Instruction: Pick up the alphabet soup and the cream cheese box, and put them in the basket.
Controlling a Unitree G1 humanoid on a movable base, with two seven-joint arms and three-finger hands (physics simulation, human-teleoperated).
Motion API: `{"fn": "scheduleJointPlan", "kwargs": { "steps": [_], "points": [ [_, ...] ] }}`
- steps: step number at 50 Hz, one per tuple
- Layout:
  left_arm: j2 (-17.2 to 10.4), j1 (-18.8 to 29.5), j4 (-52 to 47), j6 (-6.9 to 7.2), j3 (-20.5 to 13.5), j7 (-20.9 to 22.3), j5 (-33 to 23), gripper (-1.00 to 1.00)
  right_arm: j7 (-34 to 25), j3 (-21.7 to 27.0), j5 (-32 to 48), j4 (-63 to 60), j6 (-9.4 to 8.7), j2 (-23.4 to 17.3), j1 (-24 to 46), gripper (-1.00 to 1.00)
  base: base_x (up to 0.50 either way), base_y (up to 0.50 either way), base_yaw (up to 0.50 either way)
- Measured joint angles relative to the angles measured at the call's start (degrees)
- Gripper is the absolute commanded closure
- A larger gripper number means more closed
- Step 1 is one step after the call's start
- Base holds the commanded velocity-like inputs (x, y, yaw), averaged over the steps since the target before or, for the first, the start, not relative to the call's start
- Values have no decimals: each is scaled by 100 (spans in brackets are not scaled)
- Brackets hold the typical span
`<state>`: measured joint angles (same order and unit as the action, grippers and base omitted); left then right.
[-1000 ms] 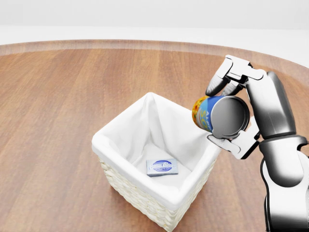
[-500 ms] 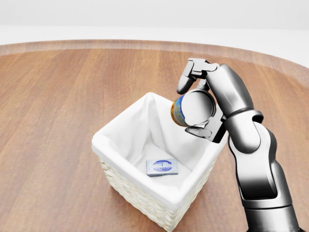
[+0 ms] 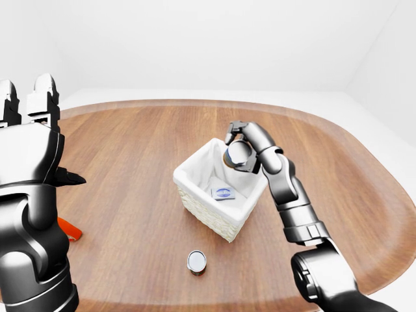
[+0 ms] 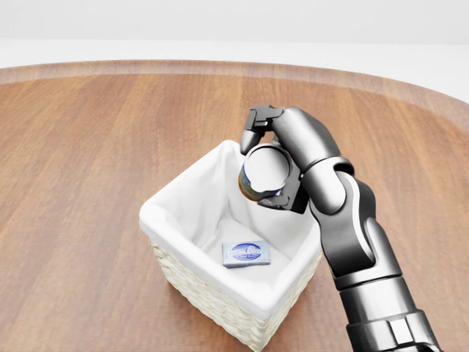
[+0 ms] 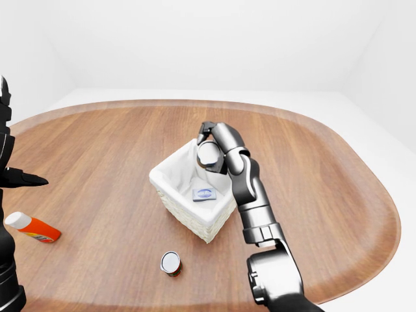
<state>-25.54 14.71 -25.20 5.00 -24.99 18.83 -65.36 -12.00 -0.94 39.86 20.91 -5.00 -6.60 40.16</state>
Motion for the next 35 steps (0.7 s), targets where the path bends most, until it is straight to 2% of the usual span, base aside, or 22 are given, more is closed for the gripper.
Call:
{"fn": "scheduleJointPlan", "kwargs": {
  "steps": [35],
  "points": [
    [-8, 2, -5, 0, -12, 12, 21, -100, 155, -261, 511, 1365, 0, 356, 288, 100, 0, 0, 0]
  ]
}}
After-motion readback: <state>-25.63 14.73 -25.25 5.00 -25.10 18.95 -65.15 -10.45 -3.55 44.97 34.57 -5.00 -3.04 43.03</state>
